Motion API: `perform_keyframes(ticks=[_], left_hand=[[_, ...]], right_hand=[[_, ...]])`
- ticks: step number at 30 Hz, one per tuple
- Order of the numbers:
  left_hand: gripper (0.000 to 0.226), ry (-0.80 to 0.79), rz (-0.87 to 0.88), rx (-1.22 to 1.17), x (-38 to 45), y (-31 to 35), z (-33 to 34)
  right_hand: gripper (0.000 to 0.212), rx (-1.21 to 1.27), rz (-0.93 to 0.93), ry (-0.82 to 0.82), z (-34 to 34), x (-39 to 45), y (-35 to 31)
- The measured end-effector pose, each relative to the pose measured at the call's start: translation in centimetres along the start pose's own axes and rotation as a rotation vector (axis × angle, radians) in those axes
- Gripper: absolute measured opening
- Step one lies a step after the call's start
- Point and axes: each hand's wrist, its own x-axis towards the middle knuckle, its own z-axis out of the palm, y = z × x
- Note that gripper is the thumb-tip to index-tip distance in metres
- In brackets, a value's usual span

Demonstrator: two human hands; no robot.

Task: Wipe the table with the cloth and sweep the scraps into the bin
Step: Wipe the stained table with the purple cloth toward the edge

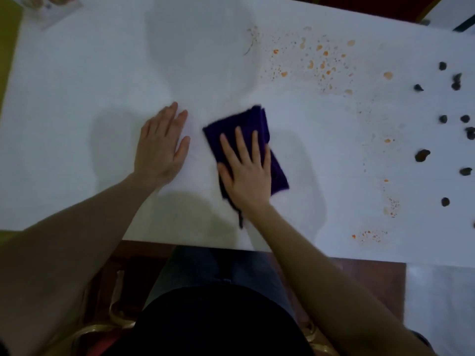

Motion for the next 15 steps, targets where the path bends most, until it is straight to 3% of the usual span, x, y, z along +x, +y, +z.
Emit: perform_keyframes(ticks=[3,9,12,15], left_hand=[[0.061,-0.071,-0.010,0.071,1.9,-1.4,0.0],[0.063,-0.072,0.001,0.119,1.9,-1.9,0.5],[0.063,-0.077,-0.004,0.107,2.0,-1.9,0.2],[0.063,-0.072,0.002,0.105,1.8,-1.8,0.3]], right_hand=[[0.060,-0.012,0.028,-0.015,-0.3,-5.1,3.2],[0.065,-0.053,0.393,0.002,-3.5,-4.5,12.7],[0.064,-0.004,0.532,0.038,-4.1,1.7,12.3],[0.062,0.022,0.519,0.049,-3.1,6.7,7.8]])
